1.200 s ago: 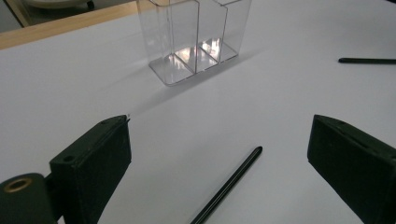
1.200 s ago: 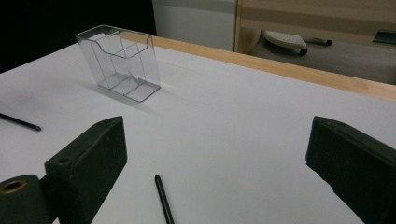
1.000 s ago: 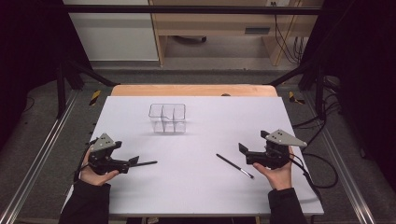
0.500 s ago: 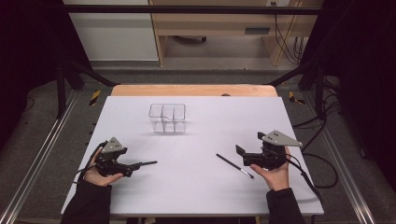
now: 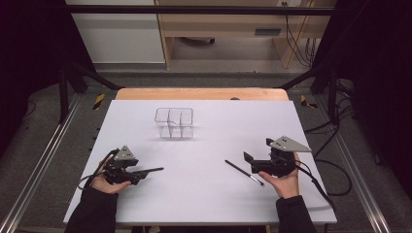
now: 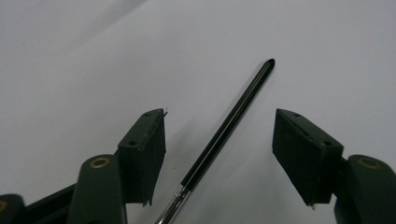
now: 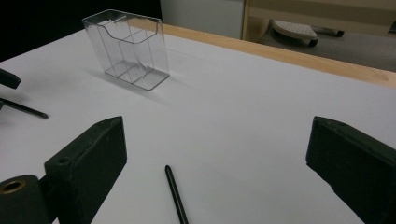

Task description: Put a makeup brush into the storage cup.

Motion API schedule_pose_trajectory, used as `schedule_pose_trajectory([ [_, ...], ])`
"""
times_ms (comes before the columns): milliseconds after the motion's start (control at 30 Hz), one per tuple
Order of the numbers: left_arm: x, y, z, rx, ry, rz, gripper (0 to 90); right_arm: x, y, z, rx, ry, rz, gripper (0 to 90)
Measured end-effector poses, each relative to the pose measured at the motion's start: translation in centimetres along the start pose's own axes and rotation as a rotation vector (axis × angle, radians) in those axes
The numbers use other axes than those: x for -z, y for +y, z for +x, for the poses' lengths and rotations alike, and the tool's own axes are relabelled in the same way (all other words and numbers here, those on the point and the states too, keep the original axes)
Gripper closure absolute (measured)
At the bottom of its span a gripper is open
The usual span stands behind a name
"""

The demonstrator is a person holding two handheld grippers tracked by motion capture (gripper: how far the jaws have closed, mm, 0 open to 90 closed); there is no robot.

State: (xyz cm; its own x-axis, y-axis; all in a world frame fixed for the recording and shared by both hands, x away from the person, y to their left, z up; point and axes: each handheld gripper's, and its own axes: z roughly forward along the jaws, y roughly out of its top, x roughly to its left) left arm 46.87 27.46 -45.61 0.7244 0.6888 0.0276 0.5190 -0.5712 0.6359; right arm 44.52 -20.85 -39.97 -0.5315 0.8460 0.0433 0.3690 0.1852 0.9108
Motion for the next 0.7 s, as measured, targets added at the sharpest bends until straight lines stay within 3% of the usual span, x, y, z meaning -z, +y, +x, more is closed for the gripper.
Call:
schedule_pose_trajectory([
  [400, -0.52, -0.55, 0.53, 0.012, -0.039, 0.044, 52.9, -0.06, -0.04, 0.04, 0.002, 0.002, 0.004, 5.4],
  [700, -0.49, -0.55, 0.62, 0.019, -0.035, 0.057, 63.2, -0.17, -0.09, 0.09, 0.002, 0.004, 0.010, 5.2],
])
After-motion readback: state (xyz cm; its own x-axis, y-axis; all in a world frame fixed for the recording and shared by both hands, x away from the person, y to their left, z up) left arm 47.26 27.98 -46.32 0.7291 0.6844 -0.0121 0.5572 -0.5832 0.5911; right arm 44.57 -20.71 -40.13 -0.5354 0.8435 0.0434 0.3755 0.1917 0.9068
